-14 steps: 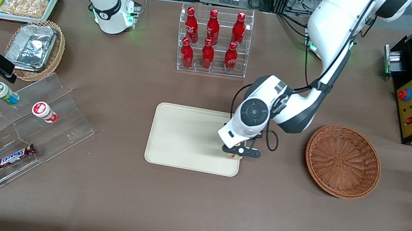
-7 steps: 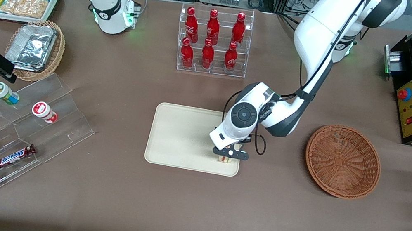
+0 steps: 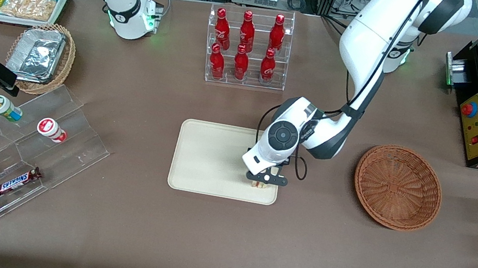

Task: Place sandwich from basket to tray

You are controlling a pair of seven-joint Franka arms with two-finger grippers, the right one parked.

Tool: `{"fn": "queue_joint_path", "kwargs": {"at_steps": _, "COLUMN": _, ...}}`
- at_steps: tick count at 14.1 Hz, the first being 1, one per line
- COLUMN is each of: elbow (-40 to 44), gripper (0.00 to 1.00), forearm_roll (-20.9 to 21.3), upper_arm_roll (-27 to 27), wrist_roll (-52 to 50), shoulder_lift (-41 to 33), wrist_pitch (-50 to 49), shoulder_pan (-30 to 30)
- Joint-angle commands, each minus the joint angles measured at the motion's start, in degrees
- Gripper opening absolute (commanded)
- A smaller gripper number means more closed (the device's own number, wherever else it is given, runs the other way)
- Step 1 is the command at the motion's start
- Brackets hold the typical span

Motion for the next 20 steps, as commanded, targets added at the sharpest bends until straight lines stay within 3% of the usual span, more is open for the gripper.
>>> {"fn": "queue_joint_path", "kwargs": {"at_steps": 1, "elbow": 1.5, "gripper": 0.48, "forearm_roll": -1.0, "upper_arm_roll": 0.7, "wrist_roll": -0.5, "shoulder_lift": 1.7, "wrist_pitch": 1.7, "shoulder_pan": -0.7}}
{"fn": "queue_joint_path", "kwargs": {"at_steps": 3, "elbow": 1.1, "gripper": 0.74, "forearm_roll": -0.9, "upper_arm_roll": 1.0, "wrist_roll": -0.6, "shoulder_lift": -0.5, "wrist_pitch": 0.7, "shoulder_pan": 0.0}}
{"fn": "queue_joint_path", "kwargs": {"at_steps": 4, "elbow": 0.7, "gripper": 0.96, "forearm_roll": -0.9, "upper_arm_roll": 1.2, "wrist_roll": -1.3, "shoulder_lift": -3.2, "wrist_pitch": -2.2, "shoulder_pan": 0.8}}
{"fn": "queue_joint_path", "kwargs": {"at_steps": 5, "elbow": 1.0, "gripper": 1.00, "forearm_roll": -0.8, "upper_arm_roll": 1.2, "wrist_roll": -2.1, "shoulder_lift": -5.4, "wrist_pitch": -6.0, "shoulder_pan": 2.2}}
{"fn": "queue_joint_path", "kwargs": {"at_steps": 12, "elbow": 0.6, "gripper": 1.00, "forearm_roll": 1.5, "upper_arm_roll": 1.6, "wrist_roll": -2.3, "shoulder_lift": -23.5, "wrist_pitch": -25.1, "shoulder_pan": 11.6}}
{"fn": "queue_joint_path", "kwargs": {"at_steps": 16, "elbow": -1.6, "gripper": 1.00, "forearm_roll": 6.7, "upper_arm_roll": 1.9, "wrist_roll": -2.1, "shoulder_lift": -28.7, "wrist_pitch": -27.7, "shoulder_pan": 18.1}}
{"fn": "queue_joint_path", "kwargs": {"at_steps": 20, "elbow": -3.5, "gripper": 1.00, "forearm_roll": 6.7, "upper_arm_roll": 2.3, "wrist_roll": 3.2, "shoulder_lift": -34.1, "wrist_pitch": -30.1, "shoulder_pan": 22.7}}
